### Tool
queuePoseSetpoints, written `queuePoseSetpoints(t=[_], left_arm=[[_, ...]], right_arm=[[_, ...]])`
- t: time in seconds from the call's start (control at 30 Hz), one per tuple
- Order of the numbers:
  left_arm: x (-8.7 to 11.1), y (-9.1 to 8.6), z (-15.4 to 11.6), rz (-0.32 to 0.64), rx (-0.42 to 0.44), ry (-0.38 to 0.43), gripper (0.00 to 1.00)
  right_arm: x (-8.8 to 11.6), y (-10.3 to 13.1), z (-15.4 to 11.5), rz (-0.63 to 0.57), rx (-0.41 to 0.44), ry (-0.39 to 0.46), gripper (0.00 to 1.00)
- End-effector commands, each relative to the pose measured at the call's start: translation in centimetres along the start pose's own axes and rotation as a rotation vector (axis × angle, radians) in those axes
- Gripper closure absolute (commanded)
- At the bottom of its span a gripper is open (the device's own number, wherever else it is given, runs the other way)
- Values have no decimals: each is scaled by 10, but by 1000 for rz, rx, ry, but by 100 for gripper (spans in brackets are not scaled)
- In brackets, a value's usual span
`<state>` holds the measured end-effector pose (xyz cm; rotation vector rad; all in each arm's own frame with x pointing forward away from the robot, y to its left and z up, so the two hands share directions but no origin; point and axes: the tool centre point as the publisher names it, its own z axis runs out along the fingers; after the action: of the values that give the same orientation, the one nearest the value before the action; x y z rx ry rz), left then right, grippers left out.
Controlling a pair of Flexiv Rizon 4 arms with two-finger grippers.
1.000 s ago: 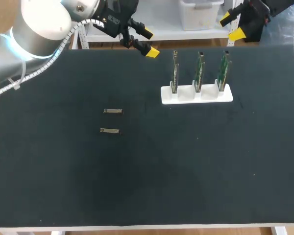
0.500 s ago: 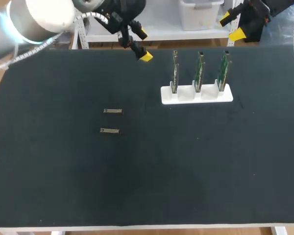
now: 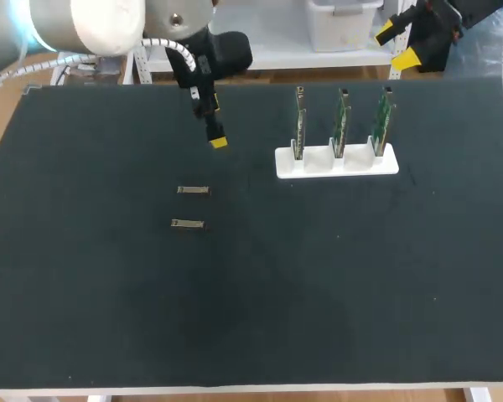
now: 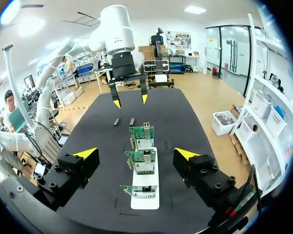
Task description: Pick up the optical module with the left hand, and insert it into the network port with the right hand.
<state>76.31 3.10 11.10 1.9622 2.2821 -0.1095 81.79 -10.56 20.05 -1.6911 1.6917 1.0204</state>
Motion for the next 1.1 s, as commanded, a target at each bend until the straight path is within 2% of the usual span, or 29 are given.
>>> queuePoseSetpoints(t=[0.03, 0.13, 0.27, 0.33, 0.4, 0.6, 0.7, 0.8, 1.1], left_arm=[[0, 1, -1, 48, 5, 213, 0], [7, 0, 4, 86, 13, 224, 0], [13, -4, 18, 140, 19, 301, 0], [16, -3, 21, 121, 38, 266, 0], [20, -5, 28, 110, 45, 297, 0], [27, -14, 48, 98, 76, 309, 0], [31, -17, 51, 97, 62, 279, 0], [34, -18, 53, 107, 54, 304, 0], [48, -17, 56, 108, 50, 283, 0]], right_arm=[[-1, -7, -2, 1, -82, 0, 0], [-1, -7, -2, 1, -82, 0, 0], [-1, -7, -2, 1, -82, 0, 0], [-1, -7, -2, 1, -82, 0, 0], [-1, -7, -2, 1, -82, 0, 0], [-1, -7, -2, 1, -82, 0, 0], [-1, -7, -2, 1, -82, 0, 0], [-1, -7, -2, 1, -82, 0, 0], [-1, -7, -2, 1, -82, 0, 0]])
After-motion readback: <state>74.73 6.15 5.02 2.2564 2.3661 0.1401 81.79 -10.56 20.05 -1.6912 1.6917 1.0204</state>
